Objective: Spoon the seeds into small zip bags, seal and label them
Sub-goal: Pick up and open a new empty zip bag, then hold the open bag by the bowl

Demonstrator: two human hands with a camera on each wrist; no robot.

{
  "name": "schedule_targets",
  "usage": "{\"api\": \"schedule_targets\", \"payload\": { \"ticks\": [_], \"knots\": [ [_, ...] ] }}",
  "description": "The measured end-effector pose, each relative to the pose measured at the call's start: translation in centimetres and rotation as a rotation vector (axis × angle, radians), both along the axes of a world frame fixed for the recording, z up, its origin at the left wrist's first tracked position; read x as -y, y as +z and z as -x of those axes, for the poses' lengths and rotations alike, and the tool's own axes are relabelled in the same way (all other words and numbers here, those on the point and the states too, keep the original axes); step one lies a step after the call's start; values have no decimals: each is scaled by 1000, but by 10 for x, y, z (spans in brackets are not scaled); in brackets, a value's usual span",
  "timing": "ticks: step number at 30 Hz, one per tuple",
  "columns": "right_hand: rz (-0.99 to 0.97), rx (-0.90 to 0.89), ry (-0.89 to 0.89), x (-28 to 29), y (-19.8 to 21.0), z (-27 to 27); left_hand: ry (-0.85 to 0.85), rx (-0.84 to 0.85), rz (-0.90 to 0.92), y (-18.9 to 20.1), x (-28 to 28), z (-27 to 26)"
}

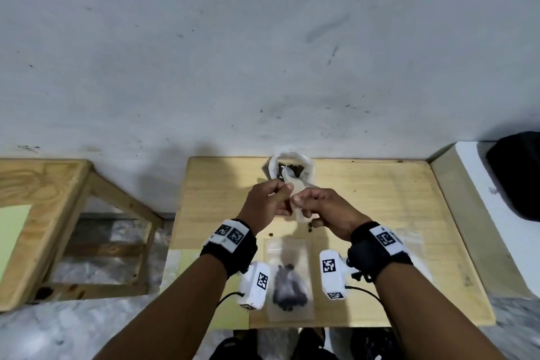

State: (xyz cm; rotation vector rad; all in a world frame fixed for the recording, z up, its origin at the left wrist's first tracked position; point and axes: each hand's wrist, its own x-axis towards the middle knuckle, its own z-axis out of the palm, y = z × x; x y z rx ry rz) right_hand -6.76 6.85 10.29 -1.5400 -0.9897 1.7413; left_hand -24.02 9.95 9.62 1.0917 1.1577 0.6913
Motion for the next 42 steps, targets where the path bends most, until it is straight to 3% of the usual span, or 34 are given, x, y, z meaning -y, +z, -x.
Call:
{"api": "schedule_targets", "payload": {
  "ticks": [3, 6, 10, 14, 16, 21, 24, 30, 38, 42],
  "knots": [
    [-8, 3, 17, -6, 3, 12, -21, -11, -2, -3, -7, 15],
    [-83, 157, 41, -12, 5, 25, -14, -119, -55, -4, -13, 22],
    [-257, 425, -152, -27, -4, 23, -97, -311, -175, 1, -21, 24],
    [-291, 473, -166, -42, -8, 10, -84, -390, -358, -3, -24, 12],
    [-305, 446, -157, -48, -7, 6, -86, -413, -418, -5, -25, 4],
    [-170, 95, -218, -58, -1, -15, -220, -710, -531, -11, -38, -15],
    [-194, 58, -137, -62, -3, -28, -272, -730, -589, -16, -45, -24],
    [-518, 403, -9, -74, -16, -44, -363, -805, -663, -22, -51, -31],
    [-355, 389, 245, -79, -26, -49, -435, -754, -694, -31, -50, -31],
    [-393, 444, 200, -80, -31, -45, -429, -730, -633, -30, -47, -32]
  ]
}}
